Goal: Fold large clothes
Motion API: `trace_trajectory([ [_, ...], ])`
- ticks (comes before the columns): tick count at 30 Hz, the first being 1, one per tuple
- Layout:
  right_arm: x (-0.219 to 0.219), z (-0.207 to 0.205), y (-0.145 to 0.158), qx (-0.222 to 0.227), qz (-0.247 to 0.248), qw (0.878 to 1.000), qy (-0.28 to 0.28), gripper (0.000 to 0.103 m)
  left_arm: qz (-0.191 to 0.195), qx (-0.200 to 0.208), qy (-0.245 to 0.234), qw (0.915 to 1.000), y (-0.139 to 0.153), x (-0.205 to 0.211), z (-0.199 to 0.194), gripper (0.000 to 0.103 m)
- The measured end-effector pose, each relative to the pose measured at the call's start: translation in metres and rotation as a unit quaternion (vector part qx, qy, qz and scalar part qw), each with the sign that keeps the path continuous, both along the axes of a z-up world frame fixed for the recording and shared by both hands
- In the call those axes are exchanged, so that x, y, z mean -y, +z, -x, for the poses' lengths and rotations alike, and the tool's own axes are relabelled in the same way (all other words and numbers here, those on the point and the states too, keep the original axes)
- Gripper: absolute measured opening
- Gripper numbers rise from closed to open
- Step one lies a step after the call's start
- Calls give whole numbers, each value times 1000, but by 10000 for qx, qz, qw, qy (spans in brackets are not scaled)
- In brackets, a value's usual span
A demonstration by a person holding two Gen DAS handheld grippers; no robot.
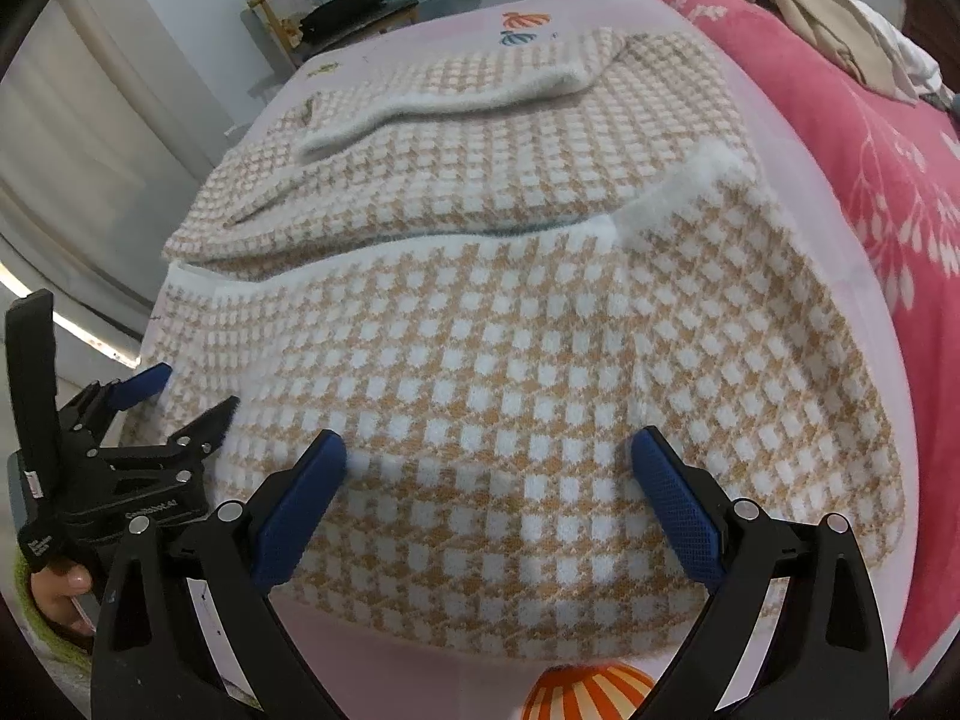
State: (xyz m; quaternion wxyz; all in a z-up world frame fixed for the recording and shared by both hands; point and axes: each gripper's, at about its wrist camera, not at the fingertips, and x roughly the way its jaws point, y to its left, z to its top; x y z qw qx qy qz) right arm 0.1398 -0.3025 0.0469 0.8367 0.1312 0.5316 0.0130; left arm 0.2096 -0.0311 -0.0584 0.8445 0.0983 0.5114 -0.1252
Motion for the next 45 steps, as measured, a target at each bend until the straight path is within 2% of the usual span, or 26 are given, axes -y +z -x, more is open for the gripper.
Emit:
trace_trajectory([
  [8, -4, 0, 13, 245, -93, 9996, 130, 92, -5, -10, 7, 10000, 0, 0, -1, 98],
  [14, -10, -5, -1, 49, -78, 9998, 149, 92, 81, 93, -38, 9999, 2, -4, 2, 99],
  [17, -11, -5, -5, 0, -106, 9998, 142, 92, 350, 472, 29, 9983, 10, -18, 11, 98],
  [21, -10, -4, -5, -13, -108, 9998, 166, 92, 632, 1066, 230, 9920, 25, -50, 18, 96],
  [24, -10, -5, -5, -18, -109, 9998, 173, 92, 770, 1185, 395, 9892, 28, -74, 12, 84],
  [28, -14, -8, -6, -20, -113, 9998, 158, 92, 1145, 1013, 408, 9874, 26, -93, -1, 53],
  [31, -15, -10, -6, -23, -116, 9998, 158, 92, 1484, 803, 333, 9851, 22, -102, -8, 43],
  [33, -15, -10, -6, -24, -112, 9998, 155, 92, 1573, 683, 306, 9847, 20, -102, -15, 38],
  [36, -15, -10, -6, -23, -114, 9998, 152, 92, 1463, 657, 282, 9866, 17, -99, -19, 38],
  [39, -14, -10, -6, -22, -113, 9998, 163, 92, 1499, 464, 342, 9870, 8, -97, -34, 38],
  [45, -14, -10, -7, -21, -116, 9998, 163, 92, 1905, 94, 196, 9814, 1, -104, -52, 38],
])
